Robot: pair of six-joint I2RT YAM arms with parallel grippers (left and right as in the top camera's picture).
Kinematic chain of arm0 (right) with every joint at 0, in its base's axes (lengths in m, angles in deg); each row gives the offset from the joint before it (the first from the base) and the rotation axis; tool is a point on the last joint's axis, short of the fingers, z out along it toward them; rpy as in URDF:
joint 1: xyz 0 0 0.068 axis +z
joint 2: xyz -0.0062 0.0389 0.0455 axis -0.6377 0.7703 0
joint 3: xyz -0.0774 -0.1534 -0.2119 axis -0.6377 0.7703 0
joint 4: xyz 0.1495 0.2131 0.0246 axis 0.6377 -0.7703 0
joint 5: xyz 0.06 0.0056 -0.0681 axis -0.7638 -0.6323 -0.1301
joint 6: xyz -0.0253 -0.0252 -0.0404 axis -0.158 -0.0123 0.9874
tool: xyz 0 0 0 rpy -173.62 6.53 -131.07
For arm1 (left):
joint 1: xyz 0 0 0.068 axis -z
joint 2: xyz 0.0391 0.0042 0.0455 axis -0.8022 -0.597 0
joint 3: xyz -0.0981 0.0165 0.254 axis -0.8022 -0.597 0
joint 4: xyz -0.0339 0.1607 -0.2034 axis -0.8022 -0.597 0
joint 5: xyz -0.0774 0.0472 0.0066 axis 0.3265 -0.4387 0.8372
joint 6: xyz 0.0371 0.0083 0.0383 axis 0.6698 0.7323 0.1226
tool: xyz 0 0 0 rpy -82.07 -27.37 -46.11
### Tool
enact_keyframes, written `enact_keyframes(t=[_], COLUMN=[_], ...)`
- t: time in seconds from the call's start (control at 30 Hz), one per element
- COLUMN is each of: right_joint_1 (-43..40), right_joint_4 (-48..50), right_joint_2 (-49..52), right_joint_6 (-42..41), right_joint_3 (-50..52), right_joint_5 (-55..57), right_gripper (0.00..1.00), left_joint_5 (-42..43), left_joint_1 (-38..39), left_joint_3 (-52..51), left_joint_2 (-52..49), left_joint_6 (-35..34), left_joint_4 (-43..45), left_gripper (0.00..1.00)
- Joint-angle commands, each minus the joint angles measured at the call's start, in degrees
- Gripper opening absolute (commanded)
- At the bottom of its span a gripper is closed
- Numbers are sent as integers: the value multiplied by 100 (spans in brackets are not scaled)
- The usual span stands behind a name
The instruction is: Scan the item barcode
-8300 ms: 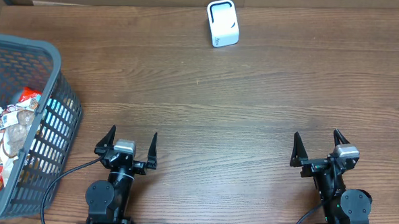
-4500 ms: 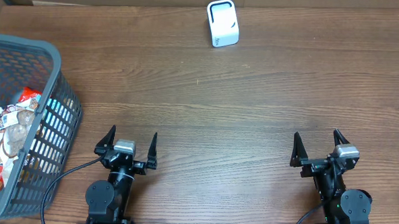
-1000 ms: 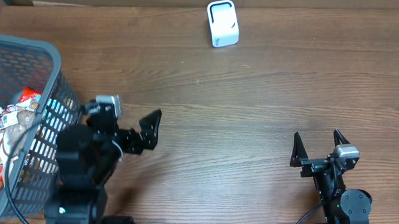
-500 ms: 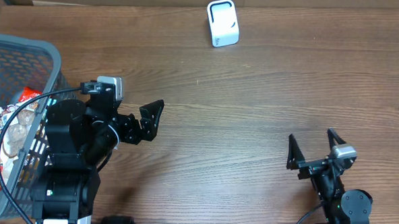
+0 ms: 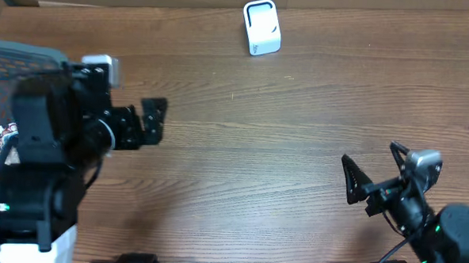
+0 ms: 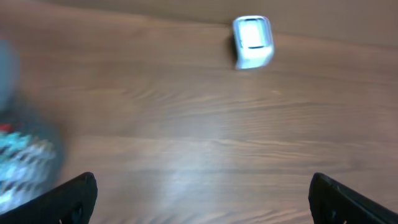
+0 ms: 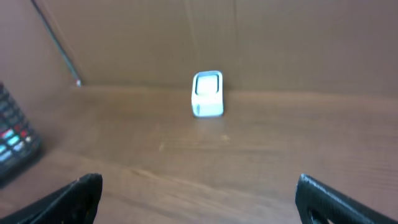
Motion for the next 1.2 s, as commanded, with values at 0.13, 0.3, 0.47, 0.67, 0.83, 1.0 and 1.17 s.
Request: enact_keyframes(t=[0.13,0.3,0.47,0.67,0.83,1.0,1.17], right_joint_1=[31,31,31,31,31,31,31], right_joint_4=[-1342,-1386,-1429,-1720,-1858,-1904,-1899], right_joint_2=[1423,1794,2017,2267,2568,2883,3106], right_joint_6=[42,39,20,20,20,20,20], right_joint_3=[-1781,-1886,-1886,-1882,-1882,-1882,-1882], right_joint_5=[-48,-57,-243,-243,-238,-243,-363], right_gripper=[100,100,100,100,100,100,100], left_joint_5=[-1709,-1147,-804,-940,-940,-944,-654], left_joint_1=[-828,-2409,-3952,-4865,-4933,-4933,-4922], left_joint_3=[2061,2356,2249,1615,706,-286,-1182], left_joint_2=[-667,-883,-1272,-1471,-1473,-1473,-1593], left_joint_6=[-378,-592,-660,-957,-960,-951,-372], left_joint_4=[-1211,-1364,-1495,-1228,-544,350,1281], left_gripper=[100,100,100,100,100,100,100])
